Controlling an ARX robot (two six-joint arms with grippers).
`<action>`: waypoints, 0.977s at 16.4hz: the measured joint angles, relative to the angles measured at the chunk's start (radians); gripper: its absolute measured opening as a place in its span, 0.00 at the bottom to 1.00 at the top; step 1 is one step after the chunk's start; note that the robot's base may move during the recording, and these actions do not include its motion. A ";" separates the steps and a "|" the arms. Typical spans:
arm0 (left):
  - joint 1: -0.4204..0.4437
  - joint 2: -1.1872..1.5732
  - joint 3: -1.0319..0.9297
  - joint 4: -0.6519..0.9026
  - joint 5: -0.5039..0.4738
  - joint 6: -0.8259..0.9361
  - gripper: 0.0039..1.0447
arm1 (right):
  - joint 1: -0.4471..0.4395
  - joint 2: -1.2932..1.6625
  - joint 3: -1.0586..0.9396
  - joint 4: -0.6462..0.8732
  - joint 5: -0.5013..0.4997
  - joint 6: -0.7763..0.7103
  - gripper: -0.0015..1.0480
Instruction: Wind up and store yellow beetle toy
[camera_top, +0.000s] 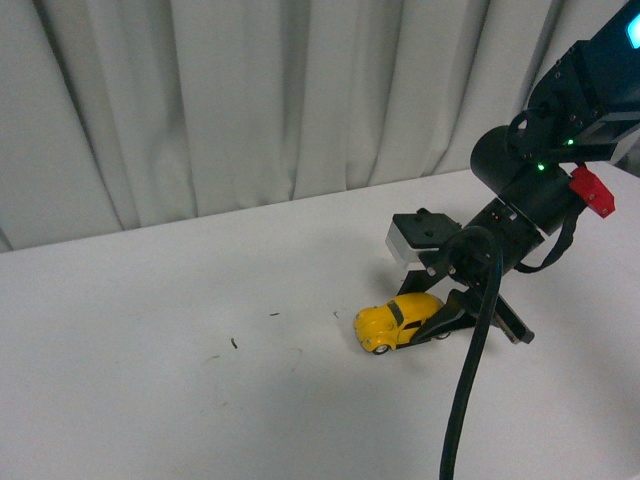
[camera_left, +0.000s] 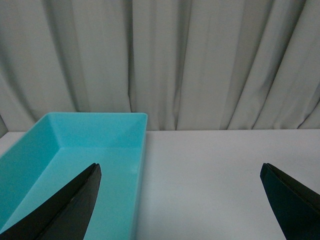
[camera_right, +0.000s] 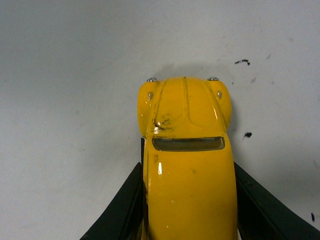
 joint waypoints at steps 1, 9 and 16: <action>0.000 0.000 0.000 0.000 0.000 0.000 0.94 | -0.016 -0.004 -0.009 0.002 -0.001 -0.003 0.40; 0.000 0.000 0.000 0.000 0.000 0.000 0.94 | -0.053 -0.010 -0.030 0.024 0.013 -0.005 0.60; 0.000 0.000 0.000 0.000 0.000 0.000 0.94 | -0.056 -0.010 -0.032 0.019 0.012 -0.003 0.94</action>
